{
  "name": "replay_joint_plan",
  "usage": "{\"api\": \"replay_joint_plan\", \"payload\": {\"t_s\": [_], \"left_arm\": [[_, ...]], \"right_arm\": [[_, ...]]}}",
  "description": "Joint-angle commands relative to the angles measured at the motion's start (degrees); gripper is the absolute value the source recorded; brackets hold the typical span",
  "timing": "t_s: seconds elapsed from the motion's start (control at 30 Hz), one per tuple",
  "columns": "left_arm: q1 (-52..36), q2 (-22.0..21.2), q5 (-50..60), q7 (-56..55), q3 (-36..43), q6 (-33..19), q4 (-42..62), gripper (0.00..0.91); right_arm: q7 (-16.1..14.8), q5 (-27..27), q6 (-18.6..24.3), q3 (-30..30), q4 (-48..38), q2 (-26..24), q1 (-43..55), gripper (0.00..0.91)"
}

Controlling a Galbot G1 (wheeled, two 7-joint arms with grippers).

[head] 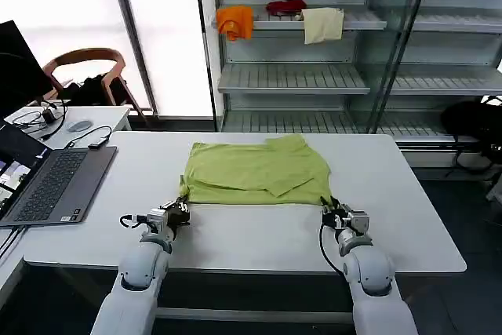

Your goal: Fold and organize the clothes.

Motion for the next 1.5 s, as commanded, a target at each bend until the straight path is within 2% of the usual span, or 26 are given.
{"api": "replay_joint_plan", "payload": {"t_s": [0.03,0.2,0.6,0.77,1.0,1.03,1.07,1.23,1.5], "left_arm": [[0.23,-0.05,-0.08,0.08,0.01,-0.05,-0.28,0.0],[2.44,0.48,-0.62,0.22,-0.09,0.69,-3.18,0.0],[22.55,2.59,-4.56,0.03,-6.8,1.35,-20.46,0.0],[29.81,2.2,-7.41,-0.86,-10.29,1.3,-26.75,0.0],[35.59,2.09,-9.91,-1.78,-14.38,1.03,-31.99,0.01],[36.02,2.01,-9.91,-1.88,-14.59,0.95,-32.21,0.615],[36.62,1.97,-9.92,-2.16,-14.79,0.61,-32.76,0.907],[36.41,1.41,-8.13,-3.09,-13.63,-0.82,-33.03,0.907],[32.04,1.15,-8.74,-3.44,-15.25,-0.39,-33.68,0.907]], "right_arm": [[-0.04,-0.26,-0.11,-0.04,-0.35,0.32,-0.1,0.0],[0.77,1.5,-1.37,-0.26,3.57,-0.29,-2.29,0.0],[1.78,1.53,-1.57,-1.28,23.41,-2.4,-20.34,0.0],[1.97,1.32,-1.57,-1.51,28.05,-2.84,-26.1,0.0],[2.04,0.18,-1.58,-1.76,32.27,-3.13,-31.75,0.0],[1.91,-0.02,-1.56,-1.76,32.39,-3.06,-32.01,0.907],[1.76,-0.39,-1.53,-1.74,32.33,-3.04,-32.19,0.907],[1.27,-1.84,-1.4,-2.24,30.86,-1.78,-31.13,0.907],[2.86,0.22,-1.42,-2.43,33.09,-0.2,-25.77,0.907]]}}
